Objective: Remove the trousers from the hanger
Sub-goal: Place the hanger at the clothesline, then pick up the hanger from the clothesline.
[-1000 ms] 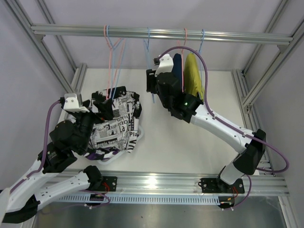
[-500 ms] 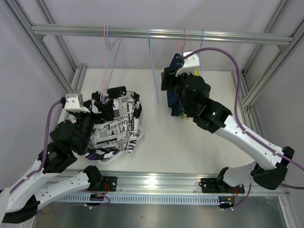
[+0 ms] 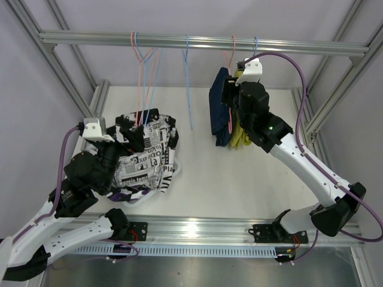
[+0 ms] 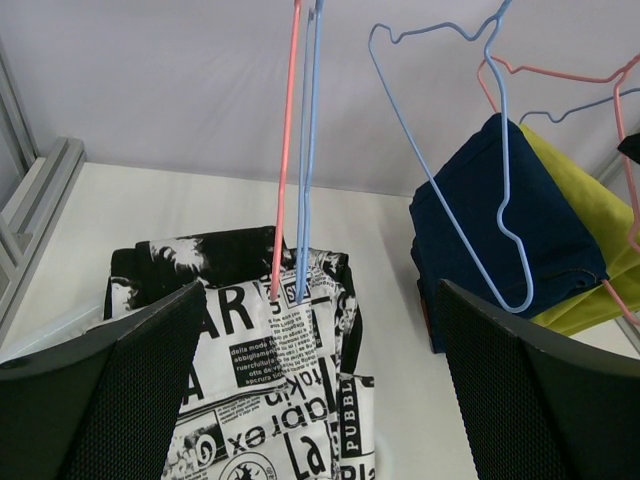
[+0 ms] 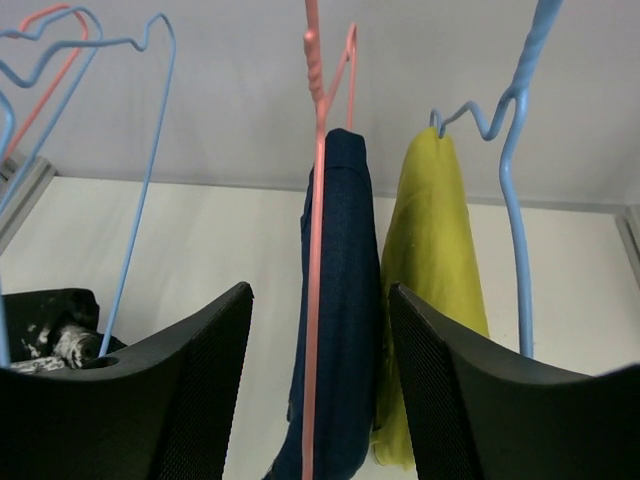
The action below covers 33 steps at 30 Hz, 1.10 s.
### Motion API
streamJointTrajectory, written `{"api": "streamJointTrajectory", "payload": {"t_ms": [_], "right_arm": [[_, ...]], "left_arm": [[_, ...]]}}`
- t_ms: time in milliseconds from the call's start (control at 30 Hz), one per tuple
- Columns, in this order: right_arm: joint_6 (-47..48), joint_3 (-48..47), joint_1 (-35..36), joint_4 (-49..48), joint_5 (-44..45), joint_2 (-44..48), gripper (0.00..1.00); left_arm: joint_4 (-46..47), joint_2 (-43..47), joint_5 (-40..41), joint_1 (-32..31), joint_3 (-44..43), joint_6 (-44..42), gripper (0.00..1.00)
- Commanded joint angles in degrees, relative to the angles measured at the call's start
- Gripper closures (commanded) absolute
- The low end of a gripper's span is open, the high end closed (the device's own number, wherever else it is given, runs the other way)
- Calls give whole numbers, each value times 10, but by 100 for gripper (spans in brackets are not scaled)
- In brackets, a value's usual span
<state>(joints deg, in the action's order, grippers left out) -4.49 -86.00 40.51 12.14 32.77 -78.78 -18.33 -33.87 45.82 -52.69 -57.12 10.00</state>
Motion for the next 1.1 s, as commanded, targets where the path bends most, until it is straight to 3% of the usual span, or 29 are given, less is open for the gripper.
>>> {"api": "streamJointTrajectory", "payload": {"t_ms": [0, 633, 1067], "right_arm": [[-8, 5, -16, -13, -43, -17, 40], [-104, 94, -95, -115, -262, 3, 46], [-164, 185, -121, -253, -371, 58, 51]], "left_arm": [[15, -6, -12, 3, 3, -8, 1], [33, 4, -39, 3, 13, -16, 1], [34, 4, -41, 3, 14, -18, 1]]}}
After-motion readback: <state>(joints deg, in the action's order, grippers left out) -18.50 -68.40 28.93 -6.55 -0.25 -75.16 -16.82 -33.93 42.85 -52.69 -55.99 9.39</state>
